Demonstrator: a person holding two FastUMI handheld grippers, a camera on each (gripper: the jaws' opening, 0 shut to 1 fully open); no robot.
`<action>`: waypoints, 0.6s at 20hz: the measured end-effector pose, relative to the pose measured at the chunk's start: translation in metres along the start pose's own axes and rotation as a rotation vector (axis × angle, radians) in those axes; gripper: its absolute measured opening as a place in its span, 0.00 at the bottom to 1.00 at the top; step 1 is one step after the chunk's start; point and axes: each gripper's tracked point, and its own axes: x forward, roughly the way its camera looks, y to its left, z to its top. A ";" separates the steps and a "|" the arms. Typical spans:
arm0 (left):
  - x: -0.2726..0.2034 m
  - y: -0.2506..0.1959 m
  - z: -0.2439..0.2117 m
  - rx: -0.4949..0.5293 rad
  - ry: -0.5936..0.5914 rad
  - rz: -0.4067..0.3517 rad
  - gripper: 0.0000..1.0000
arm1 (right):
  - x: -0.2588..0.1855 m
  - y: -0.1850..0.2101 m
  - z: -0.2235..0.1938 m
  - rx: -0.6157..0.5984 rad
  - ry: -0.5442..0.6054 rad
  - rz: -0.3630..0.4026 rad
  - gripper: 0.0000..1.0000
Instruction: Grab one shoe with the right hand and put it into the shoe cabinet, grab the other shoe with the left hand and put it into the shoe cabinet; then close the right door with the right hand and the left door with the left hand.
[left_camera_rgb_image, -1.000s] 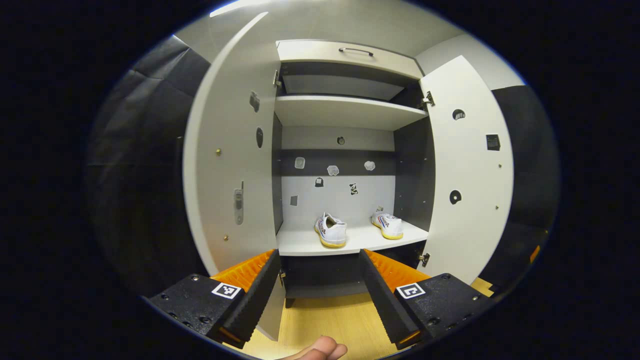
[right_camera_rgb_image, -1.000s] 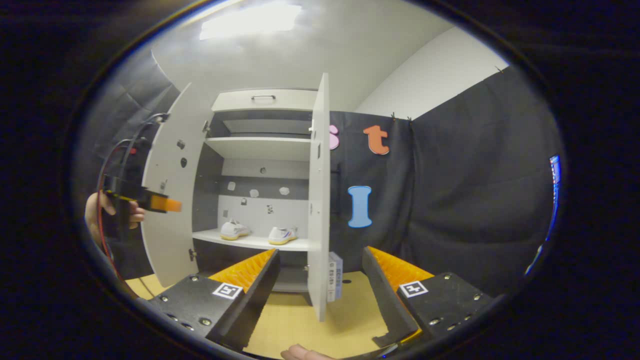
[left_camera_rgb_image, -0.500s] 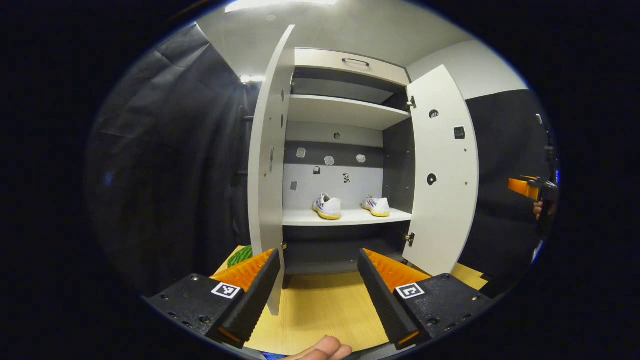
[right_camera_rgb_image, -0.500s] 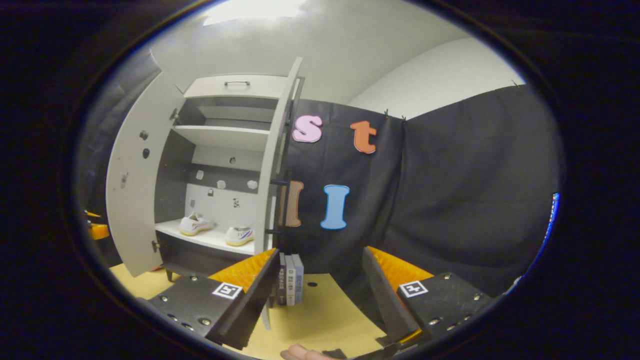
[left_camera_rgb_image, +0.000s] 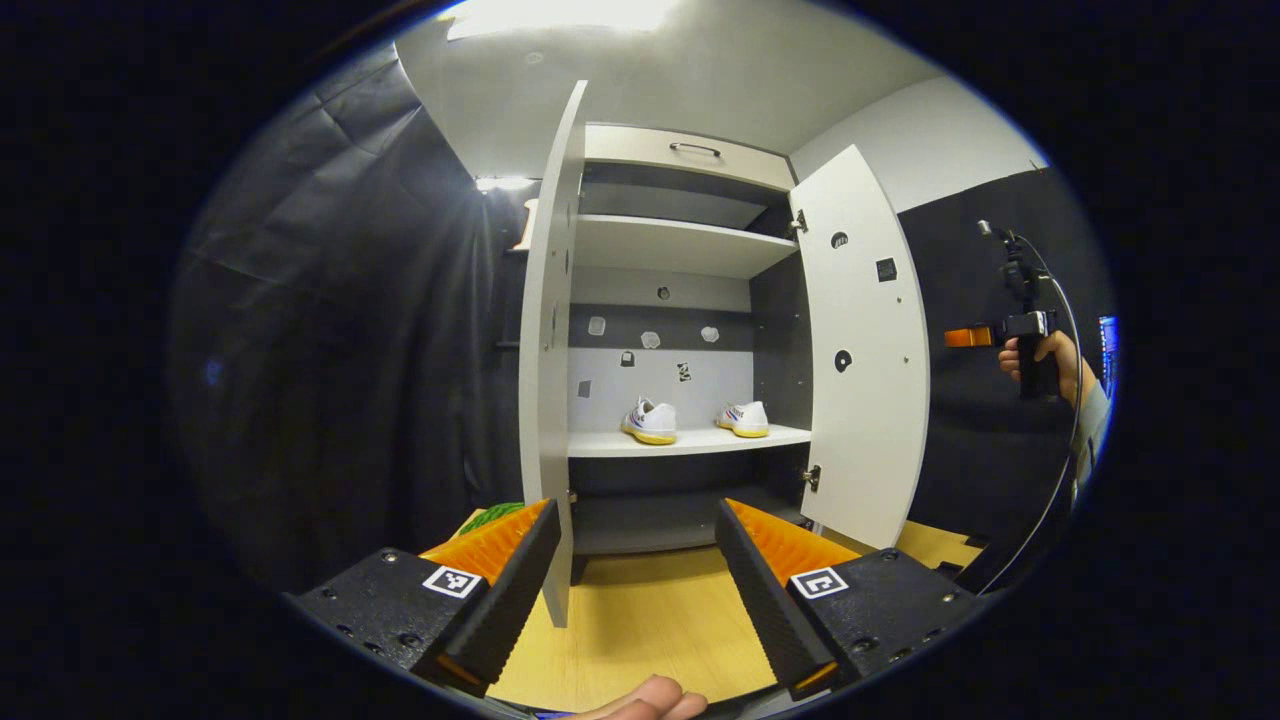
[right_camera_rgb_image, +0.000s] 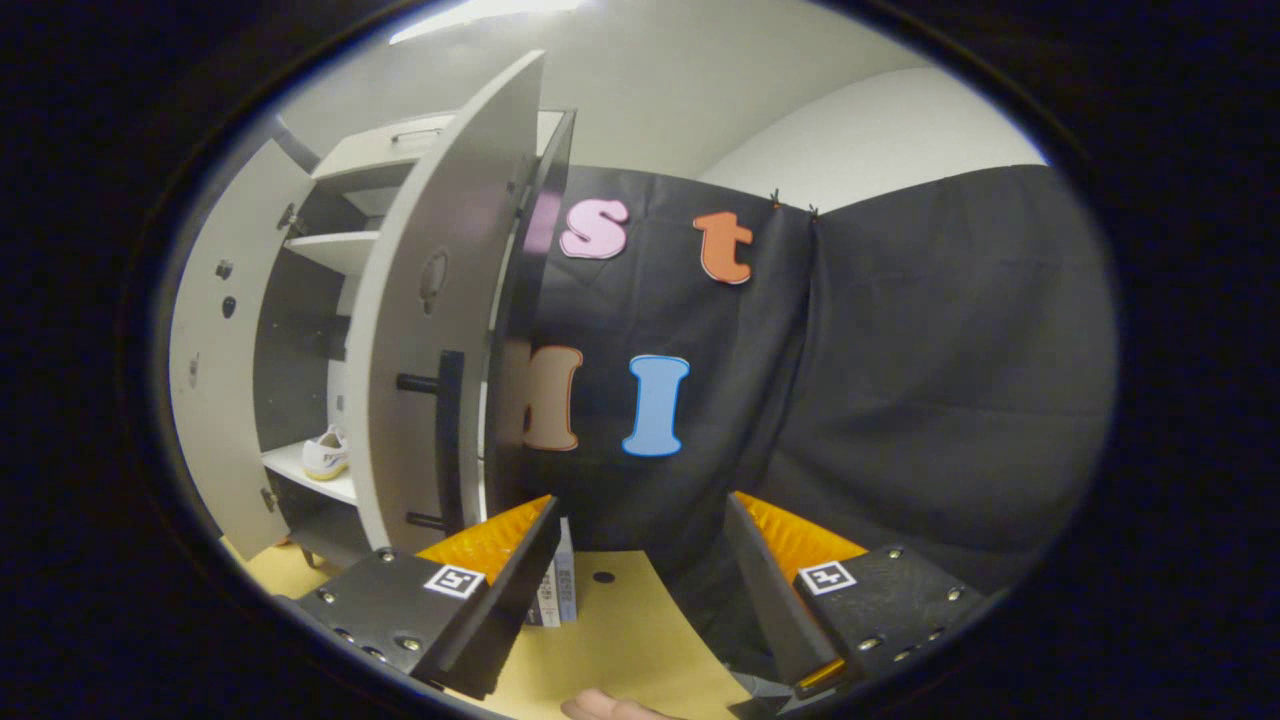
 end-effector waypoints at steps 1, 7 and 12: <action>-0.001 0.006 0.001 0.006 -0.003 0.012 0.94 | 0.002 0.000 0.002 0.008 0.008 0.006 0.98; -0.013 0.039 0.006 0.020 -0.020 0.055 0.94 | 0.021 0.039 0.014 0.075 0.023 0.093 0.98; -0.017 0.066 -0.003 0.010 -0.010 0.071 0.96 | 0.021 0.047 0.016 0.044 0.012 0.086 0.92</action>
